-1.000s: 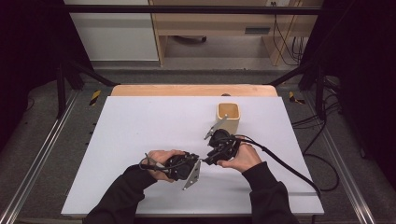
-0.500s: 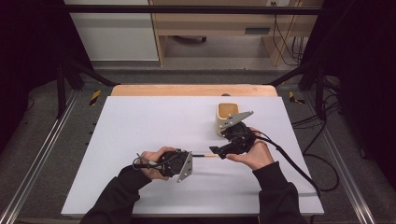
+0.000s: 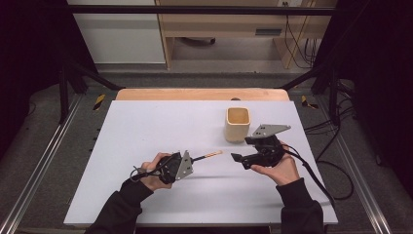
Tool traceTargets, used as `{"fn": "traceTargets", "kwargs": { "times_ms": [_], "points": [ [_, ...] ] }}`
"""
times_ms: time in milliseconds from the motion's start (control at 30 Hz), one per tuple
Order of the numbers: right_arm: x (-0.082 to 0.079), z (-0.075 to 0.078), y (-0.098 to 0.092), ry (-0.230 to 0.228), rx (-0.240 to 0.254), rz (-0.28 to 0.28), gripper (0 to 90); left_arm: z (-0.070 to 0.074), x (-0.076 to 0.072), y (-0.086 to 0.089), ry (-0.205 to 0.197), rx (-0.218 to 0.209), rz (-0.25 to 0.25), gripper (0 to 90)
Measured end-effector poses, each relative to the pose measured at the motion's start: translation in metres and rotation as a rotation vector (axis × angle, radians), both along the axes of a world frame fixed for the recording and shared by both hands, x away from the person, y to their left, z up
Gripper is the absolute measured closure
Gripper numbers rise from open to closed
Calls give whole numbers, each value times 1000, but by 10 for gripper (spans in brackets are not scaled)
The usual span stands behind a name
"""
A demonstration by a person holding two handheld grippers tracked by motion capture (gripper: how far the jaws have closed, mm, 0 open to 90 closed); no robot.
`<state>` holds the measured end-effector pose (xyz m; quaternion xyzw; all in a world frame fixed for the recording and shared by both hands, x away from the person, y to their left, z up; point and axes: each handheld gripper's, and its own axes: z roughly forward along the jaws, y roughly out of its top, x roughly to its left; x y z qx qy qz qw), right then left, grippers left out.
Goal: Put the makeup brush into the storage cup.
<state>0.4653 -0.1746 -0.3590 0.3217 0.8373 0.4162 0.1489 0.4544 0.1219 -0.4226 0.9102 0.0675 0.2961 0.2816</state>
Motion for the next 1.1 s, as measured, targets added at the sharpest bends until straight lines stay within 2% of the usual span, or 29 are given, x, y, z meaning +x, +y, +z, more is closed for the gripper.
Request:
{"fn": "traceTargets", "kwargs": {
  "times_ms": [100, 167, 300, 400, 500, 600, 667, 733, 967, 1100],
  "points": [
    [-4, -5, -1, -8, 24, -15, 244, -1, 0, 3, 21, -38, 41, 836],
    [-7, -9, 0, -6, 58, -21, 233, -3, -1, 6, 34, -65, 69, 836],
    [-9, -15, 3, -11, 78, -35, 209, -5, -3, 12, 59, -134, 128, 836],
    [-10, -19, 5, -18, 93, -47, 194, -7, -4, 16, 79, -201, 169, 836],
    [-10, -22, 7, -24, 133, -61, 189, -8, -5, 19, 93, -248, 199, 836],
    [-11, -24, 9, -25, 152, -63, 177, -10, -6, 21, 110, -309, 235, 836],
    [-11, -25, 10, -31, 166, -70, 182, -8, -6, 23, 113, -325, 253, 836],
    [-11, -27, 13, -36, 184, -76, 172, -8, -7, 23, 122, -381, 274, 836],
    [-11, -33, 20, -29, 228, -66, 194, -9, -11, 27, 121, -443, 333, 836],
    [-10, -34, 22, -27, 262, -66, 197, -10, -13, 27, 142, -483, 355, 836]
  ]
}}
